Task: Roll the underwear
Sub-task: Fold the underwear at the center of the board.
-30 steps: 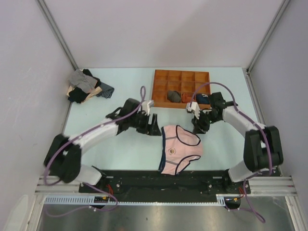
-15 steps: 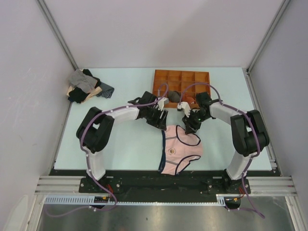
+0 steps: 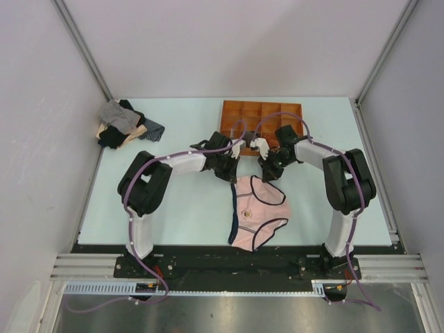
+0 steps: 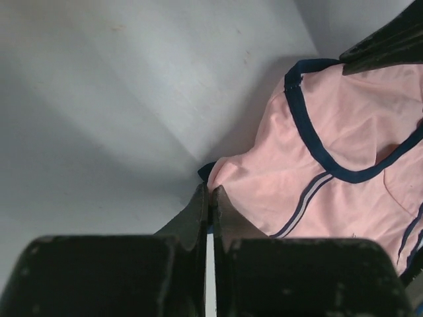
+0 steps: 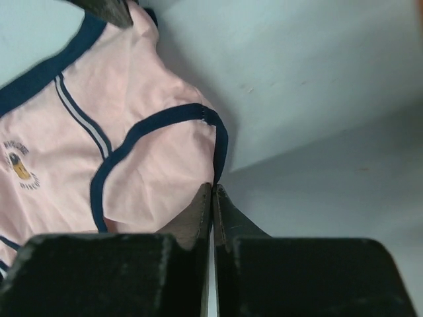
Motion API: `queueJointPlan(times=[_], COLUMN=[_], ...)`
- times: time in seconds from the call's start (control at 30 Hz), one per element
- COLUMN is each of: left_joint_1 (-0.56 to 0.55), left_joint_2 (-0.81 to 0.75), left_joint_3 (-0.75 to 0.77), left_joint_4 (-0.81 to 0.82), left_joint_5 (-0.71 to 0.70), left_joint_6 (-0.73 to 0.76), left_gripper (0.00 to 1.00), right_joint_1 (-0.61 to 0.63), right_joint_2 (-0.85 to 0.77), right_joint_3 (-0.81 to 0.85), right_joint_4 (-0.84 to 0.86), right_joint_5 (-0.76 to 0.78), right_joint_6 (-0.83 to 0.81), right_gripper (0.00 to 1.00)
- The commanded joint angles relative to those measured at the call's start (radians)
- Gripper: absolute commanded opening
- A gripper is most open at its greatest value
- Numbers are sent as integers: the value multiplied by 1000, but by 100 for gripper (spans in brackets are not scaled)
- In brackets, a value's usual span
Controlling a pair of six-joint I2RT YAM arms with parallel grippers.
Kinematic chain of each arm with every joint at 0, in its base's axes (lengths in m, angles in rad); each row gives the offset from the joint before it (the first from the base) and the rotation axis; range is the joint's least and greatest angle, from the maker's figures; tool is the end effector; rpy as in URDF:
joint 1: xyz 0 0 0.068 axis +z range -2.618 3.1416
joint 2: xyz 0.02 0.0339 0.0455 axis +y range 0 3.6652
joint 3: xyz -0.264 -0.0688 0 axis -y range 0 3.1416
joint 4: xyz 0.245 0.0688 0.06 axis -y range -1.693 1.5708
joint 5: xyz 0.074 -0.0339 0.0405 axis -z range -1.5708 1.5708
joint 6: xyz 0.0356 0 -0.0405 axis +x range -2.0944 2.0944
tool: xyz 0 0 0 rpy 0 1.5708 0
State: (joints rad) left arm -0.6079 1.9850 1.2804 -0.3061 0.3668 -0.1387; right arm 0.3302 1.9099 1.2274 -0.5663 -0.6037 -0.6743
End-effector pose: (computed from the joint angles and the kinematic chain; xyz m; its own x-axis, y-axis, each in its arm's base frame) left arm 0.3282 -0.2439 0.1513 -0.7841 0.3883 -0.4842 0.5868 0.7180 -0.3744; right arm 0.3420 0.1386 0.1565 -0.4282 -0.6901 -0.5834 -0.9015 0.3708 0.2231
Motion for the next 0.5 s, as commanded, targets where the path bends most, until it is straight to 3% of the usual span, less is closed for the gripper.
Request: queueJointPlan(times=[0.0,0.47], left_joint_1=[36,45], left_joint_2=[-60,-159], left_joint_3=[19,48], left_joint_4=[103,174], left_joint_5=[-71,-180], left_joint_6=[-42,112], left_gripper=[1,2], right_joint_1=[4,-29], right_joint_2=[-6,-75], right_joint_3=[98,150], right_joint_4=[92,166], right_joint_5=[8,-76], right_joint_6=[79,53], right_gripper=[0,0])
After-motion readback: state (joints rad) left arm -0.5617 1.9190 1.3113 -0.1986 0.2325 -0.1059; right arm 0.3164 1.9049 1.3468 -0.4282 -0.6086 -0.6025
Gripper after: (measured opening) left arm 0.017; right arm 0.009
